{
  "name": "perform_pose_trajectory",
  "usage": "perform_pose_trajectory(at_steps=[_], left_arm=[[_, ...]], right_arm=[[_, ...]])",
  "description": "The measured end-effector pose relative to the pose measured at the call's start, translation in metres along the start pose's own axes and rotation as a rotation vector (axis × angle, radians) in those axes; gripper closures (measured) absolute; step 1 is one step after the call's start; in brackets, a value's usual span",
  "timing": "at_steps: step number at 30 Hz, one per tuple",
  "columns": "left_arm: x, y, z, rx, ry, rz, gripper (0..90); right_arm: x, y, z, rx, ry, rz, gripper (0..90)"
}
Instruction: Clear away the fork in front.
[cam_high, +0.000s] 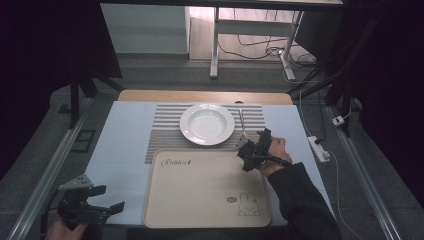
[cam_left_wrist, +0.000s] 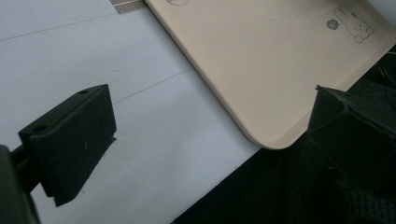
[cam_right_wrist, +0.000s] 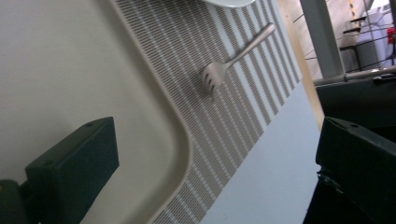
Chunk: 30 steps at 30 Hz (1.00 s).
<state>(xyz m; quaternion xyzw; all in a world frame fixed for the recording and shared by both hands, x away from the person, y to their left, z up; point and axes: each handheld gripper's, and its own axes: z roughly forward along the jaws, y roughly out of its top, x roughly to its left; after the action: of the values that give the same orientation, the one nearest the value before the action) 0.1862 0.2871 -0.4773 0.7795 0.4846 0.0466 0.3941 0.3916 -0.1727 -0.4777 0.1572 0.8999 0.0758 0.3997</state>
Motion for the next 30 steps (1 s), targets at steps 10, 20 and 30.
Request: perform_pose_trajectory(at_steps=[10, 20, 30], left_arm=[[0.001, 0.0, 0.0, 0.003, -0.001, -0.004, 1.4], [0.001, 0.0, 0.0, 0.005, -0.002, -0.004, 1.4], [0.0, 0.0, 0.0, 0.007, -0.001, -0.003, 1.5]], right_arm=[[-0.015, 0.012, 0.029, 0.039, -0.024, -0.057, 2.5], [-0.015, 0.02, 0.058, 0.071, -0.047, -0.171, 22.8], [-0.004, 0.021, 0.068, 0.081, -0.006, -0.288, 66.2]])
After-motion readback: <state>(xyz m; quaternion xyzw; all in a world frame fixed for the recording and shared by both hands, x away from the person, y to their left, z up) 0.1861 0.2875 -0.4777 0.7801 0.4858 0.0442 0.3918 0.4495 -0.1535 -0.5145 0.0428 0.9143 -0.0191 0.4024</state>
